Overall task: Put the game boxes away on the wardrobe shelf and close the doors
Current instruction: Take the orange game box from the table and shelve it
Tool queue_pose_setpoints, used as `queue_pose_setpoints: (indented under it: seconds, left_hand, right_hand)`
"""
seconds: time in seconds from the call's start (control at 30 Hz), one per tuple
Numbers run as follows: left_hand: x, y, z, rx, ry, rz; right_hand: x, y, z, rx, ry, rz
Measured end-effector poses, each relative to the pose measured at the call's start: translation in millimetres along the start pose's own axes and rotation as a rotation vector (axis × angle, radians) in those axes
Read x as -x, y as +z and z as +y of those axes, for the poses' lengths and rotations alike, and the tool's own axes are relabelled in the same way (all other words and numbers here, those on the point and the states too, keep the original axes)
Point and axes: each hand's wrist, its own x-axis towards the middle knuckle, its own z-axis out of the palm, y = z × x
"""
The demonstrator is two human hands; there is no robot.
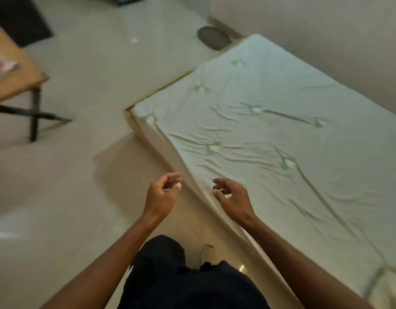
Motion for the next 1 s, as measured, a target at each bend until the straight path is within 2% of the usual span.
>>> queue_pose_setpoints:
  seconds: [0.1,0.27,0.53,0.67,1.0]
  left_hand:
    - [-46.6,-58.2,-6.7,0.062,-0.057,0.188]
    - [-124.4,-171.6,-12.4,0.101,-0.089,0.380]
    - [-245.0,-360.4,-5.2,0.162,-0.107,0.582]
    - [-303.8,-423.6,-6.1,0.153,-0.106,0.631]
    - [-519.5,-596.6,-2.1,0.115,-0.187,0.812]
  right_hand:
    - [-78.6,49.4,-45.4,0.026,-0.077,-0.138]
    - [-186.0,148.5,-138.6,0.046,-0.193,-0.286]
    - [-319.8,293.7,-288.3,0.027,-0.282,-0.403]
    - [-384.4,348.2,-338.7,0.014,-0.297,-0.457]
    - [-615.9,512.4,-491.7,0.072,-0.402,-0.615]
